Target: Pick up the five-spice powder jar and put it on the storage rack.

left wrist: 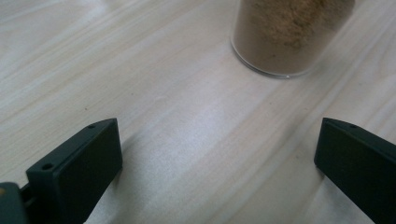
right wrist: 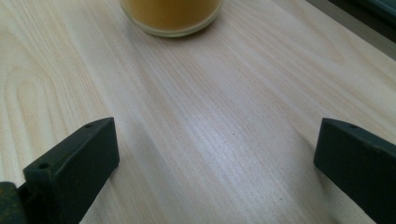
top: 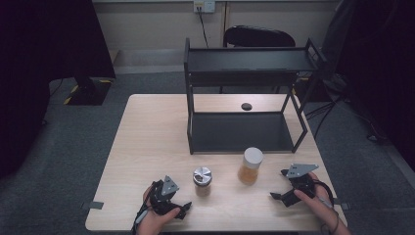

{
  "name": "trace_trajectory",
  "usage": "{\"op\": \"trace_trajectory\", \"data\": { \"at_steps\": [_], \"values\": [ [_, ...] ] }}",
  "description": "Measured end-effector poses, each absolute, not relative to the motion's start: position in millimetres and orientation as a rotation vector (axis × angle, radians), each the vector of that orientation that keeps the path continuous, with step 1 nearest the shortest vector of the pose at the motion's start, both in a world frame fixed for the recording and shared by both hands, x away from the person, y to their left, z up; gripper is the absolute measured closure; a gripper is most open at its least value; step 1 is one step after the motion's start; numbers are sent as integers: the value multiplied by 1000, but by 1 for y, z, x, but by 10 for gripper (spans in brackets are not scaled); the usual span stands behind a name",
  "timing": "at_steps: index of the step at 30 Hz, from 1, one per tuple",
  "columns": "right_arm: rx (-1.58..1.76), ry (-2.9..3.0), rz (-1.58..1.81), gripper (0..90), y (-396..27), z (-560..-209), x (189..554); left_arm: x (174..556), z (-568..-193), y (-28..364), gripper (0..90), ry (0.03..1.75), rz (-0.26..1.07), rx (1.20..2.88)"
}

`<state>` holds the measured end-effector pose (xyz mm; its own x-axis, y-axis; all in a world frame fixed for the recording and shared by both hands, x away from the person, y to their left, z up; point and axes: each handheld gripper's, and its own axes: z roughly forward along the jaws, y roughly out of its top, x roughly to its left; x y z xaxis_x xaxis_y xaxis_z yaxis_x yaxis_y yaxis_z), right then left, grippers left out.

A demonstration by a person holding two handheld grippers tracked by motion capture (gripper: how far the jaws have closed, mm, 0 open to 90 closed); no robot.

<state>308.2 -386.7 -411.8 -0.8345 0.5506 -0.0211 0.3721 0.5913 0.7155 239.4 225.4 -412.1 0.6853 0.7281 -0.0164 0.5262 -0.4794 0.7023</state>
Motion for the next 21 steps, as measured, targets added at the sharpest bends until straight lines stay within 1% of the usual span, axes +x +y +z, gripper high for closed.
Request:
{"op": "trace_trajectory", "data": {
  "at_steps": [3, 21],
  "values": [
    [761, 2581, 1078, 0, -387, -412, 308, 238, -412, 227, 20, 974, 352, 2155],
    [762, 2581, 1078, 0, -387, -412, 308, 251, -408, 218, 27, 858, 320, 2068]
  ]
}}
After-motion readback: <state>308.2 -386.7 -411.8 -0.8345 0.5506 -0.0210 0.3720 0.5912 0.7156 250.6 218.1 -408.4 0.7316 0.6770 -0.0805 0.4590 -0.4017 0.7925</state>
